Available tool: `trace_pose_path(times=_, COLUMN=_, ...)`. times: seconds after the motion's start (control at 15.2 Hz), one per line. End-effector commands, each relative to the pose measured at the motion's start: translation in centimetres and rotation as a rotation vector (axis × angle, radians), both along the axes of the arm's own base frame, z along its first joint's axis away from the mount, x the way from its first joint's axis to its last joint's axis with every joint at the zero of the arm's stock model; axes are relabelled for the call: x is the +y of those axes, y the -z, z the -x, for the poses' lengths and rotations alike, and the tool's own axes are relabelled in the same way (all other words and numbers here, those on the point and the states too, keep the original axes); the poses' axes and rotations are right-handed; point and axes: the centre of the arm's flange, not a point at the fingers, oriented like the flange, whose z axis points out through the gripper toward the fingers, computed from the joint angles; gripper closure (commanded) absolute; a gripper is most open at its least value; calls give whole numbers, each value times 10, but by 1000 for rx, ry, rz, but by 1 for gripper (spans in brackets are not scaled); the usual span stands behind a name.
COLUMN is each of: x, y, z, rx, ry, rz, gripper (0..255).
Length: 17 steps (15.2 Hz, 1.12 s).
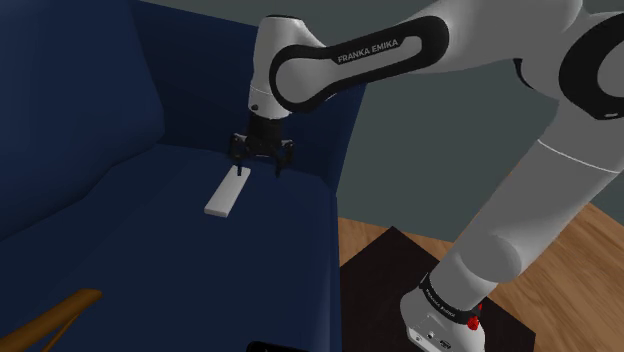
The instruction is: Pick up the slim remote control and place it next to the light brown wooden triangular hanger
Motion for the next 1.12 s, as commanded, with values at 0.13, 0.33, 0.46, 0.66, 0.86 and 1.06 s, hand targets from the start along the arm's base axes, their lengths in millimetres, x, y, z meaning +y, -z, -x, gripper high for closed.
trace_pose_path(times=0.13, x=23, y=26, z=-43, rx=-7, ry=86, rz=15, gripper=0)
trace_pose_path(times=0.33, x=37, y=42, z=-71, rx=-11, ry=141, rz=25, gripper=0)
trace_pose_path(times=0.46, x=37, y=53, z=-71, rx=-11, ry=141, rz=25, gripper=0)
trace_pose_path(times=0.66, x=37, y=69, z=-71, rx=-11, ry=141, rz=25, gripper=0)
trace_pose_path(times=0.86, x=38, y=82, z=-71, rx=-11, ry=141, rz=25, gripper=0)
trace_pose_path(times=1.06, x=38, y=82, z=-71, rx=-11, ry=141, rz=25, gripper=0)
